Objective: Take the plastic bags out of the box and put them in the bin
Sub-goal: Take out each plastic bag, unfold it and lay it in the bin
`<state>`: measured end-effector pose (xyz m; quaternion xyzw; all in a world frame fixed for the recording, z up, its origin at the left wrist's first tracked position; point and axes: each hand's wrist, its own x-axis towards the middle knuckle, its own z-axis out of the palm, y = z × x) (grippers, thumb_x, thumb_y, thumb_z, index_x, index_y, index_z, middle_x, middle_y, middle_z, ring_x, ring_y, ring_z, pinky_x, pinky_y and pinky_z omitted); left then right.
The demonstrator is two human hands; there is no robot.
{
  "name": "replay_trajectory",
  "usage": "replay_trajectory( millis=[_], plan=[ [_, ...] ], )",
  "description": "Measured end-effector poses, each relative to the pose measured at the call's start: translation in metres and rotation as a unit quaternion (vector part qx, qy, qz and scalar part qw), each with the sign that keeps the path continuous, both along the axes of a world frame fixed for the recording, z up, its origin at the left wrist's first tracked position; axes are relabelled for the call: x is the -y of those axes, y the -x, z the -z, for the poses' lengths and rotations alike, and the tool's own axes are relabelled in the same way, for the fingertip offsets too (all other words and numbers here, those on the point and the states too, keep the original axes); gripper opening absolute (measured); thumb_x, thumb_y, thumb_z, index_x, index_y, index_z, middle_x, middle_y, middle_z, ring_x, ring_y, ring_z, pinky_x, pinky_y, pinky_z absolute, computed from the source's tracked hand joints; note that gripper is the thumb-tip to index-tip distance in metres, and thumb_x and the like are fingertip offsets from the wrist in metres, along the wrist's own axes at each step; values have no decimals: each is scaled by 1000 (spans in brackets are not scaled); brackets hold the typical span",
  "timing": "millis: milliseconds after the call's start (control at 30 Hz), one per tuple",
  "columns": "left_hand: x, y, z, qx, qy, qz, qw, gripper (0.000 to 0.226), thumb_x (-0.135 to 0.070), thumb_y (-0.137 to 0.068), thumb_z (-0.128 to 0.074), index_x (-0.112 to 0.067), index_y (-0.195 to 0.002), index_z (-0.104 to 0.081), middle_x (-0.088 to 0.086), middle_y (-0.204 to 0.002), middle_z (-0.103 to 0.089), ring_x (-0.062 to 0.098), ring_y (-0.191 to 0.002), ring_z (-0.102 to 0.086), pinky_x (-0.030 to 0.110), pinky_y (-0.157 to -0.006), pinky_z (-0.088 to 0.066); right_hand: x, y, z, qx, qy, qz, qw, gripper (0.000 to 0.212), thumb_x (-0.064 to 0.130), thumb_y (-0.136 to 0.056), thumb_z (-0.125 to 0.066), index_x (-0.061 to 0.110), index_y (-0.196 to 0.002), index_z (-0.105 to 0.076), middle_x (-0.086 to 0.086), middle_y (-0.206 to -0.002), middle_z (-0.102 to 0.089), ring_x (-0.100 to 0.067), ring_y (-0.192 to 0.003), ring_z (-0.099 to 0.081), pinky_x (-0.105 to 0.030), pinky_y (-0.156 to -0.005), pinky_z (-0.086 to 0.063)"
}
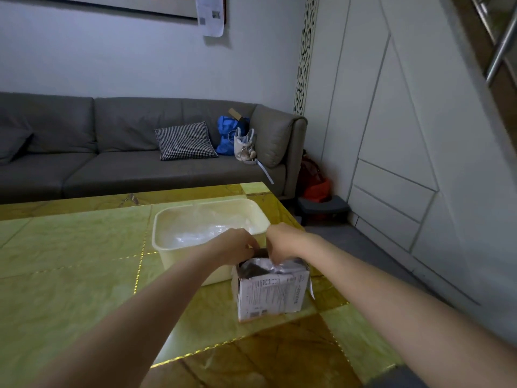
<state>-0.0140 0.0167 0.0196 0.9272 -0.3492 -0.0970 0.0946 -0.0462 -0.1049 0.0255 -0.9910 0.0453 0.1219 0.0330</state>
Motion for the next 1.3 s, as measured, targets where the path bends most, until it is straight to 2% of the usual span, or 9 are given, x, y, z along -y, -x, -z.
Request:
replay_trajectory(
  millis=[133, 300, 400, 533, 700, 867, 1000, 1100, 1300],
  plan=[
    [0, -1, 3, 10, 3, -17, 1000, 30, -18, -93, -46, -18, -116, -66, 6, -112, -66, 19, -92, -60, 22, -77, -43, 4, -1, -11, 70, -55, -1, 996, 12, 7, -77, -72, 10, -78, -60, -8, -92, -61, -25, -85, -63, -32, -63, -50],
    [0, 0, 7, 44, 63, -69, 995, 22, -18, -90, -54, -6, -100, -69, 11, -95, -66, 21, -78, -56, 23, -60, -37, 8, 2, -27, 77, -194, -24, 978, 26, 11, -79, -73, 20, -64, -53, 6, -71, -53, -10, -67, -49, -20, -55, -38],
    [-2, 0, 2, 67, 131, -78, 986, 21, -19, -86, -62, -2, -96, -68, 6, -84, -57, 19, -74, -51, 19, -53, -31, 13, 7, -36, 62, -285, -2, 956, 23, 34, -79, -75, 17, -80, -59, 5, -82, -55, -10, -77, -51, -21, -61, -39],
    [-3, 0, -10, 58, 207, -62, 975, 27, -16, -80, -69, -4, -103, -64, 12, -105, -57, 23, -93, -55, 21, -70, -35, 21, 1, -35, 46, -374, 139, 916, 60, 57, -84, -58, 9, -120, -49, -6, -97, -52, -20, -81, -54, -29, -65, -45],
    [-7, 3, -16, -49, 275, -54, 959, 16, -7, -82, -67, -11, -94, -59, 10, -112, -59, 25, -102, -59, 20, -68, -42, 23, 8, -38, 7, -452, 121, 884, 37, 27, -86, -68, 0, -110, -60, -7, -94, -62, -14, -80, -59, -21, -61, -51],
    [-24, 10, -21, -342, 415, -89, 839, 54, -20, -76, -74, -19, -123, -46, 8, -117, -59, 21, -105, -60, 24, -77, -48, 21, 10, -47, 120, -490, 66, 861, 5, 5, -87, -64, 9, -85, -63, -1, -73, -61, -8, -64, -55, -20, -60, -47],
    [-28, 11, -23, -367, 489, -66, 788, 43, -18, -80, -68, -3, -119, -57, 12, -100, -68, 14, -87, -69, 21, -70, -55, 19, 8, -51, 213, -493, 55, 842, 16, 3, -88, -63, 14, -76, -59, -1, -67, -58, -8, -58, -51, -17, -55, -45],
    [-30, 9, -21, -359, 481, -151, 785, 51, -14, -84, -63, -4, -130, -45, 11, -93, -68, 13, -76, -69, 21, -63, -57, 22, 7, -51, 313, -469, 71, 823, 20, 4, -83, -68, 19, -74, -60, 0, -74, -64, -11, -70, -58, -22, -67, -48],
    [-44, -4, -29, -302, 434, -164, 833, 15, -19, -85, -62, -10, -97, -63, 5, -88, -66, 10, -76, -65, 18, -65, -54, 36, 7, -56, 390, -522, 110, 751, 10, 11, -85, -68, 18, -88, -62, 1, -94, -63, -10, -83, -57, -25, -75, -46]
  ],
)
